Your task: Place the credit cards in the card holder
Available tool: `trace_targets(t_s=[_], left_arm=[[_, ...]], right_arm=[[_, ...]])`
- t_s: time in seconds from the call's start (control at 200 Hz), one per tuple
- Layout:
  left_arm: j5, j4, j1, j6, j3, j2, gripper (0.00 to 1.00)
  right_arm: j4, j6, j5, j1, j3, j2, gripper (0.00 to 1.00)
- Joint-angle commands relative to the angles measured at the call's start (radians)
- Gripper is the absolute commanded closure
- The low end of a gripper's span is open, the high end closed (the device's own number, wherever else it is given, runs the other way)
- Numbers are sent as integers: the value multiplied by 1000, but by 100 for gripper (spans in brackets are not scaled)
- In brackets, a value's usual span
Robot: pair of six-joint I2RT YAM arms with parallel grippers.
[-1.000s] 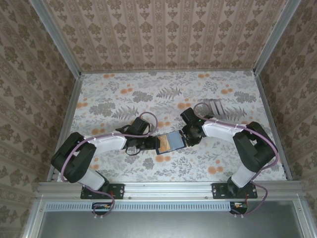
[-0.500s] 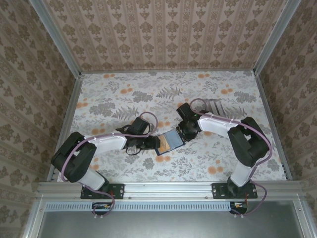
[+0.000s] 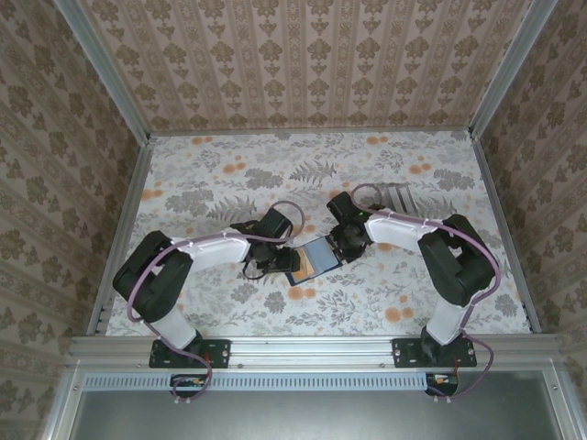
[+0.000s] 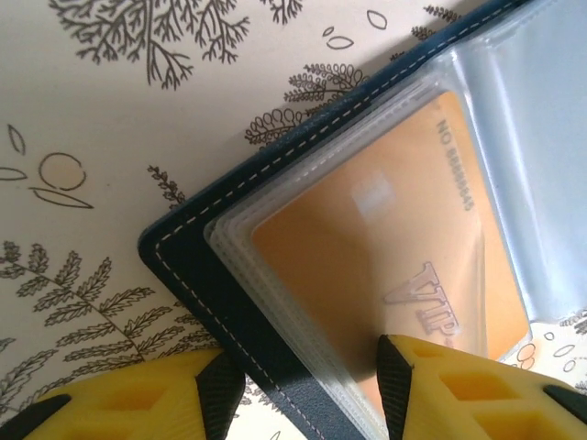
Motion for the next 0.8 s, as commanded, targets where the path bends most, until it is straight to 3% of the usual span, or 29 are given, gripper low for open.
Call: trace_targets(t_s=[0.0, 0.335, 0.465, 0.675, 0.795], left_arm=[[-189, 23, 9, -1, -35, 92, 51], [-236, -16, 1, -14, -74, 88, 52], [-219, 10, 1, -16, -78, 95, 52], [-201, 23, -1, -20, -70, 120, 52], [-188, 16, -2, -8, -63, 115, 53]], right_arm=[[17, 8, -23, -23, -50, -14, 79], [4, -28, 67, -106, -162, -118, 81], [27, -51, 55, -118, -174, -139, 75], [34, -36, 51, -134, -214, -223, 73], [61, -47, 6, -143, -249, -242, 82]])
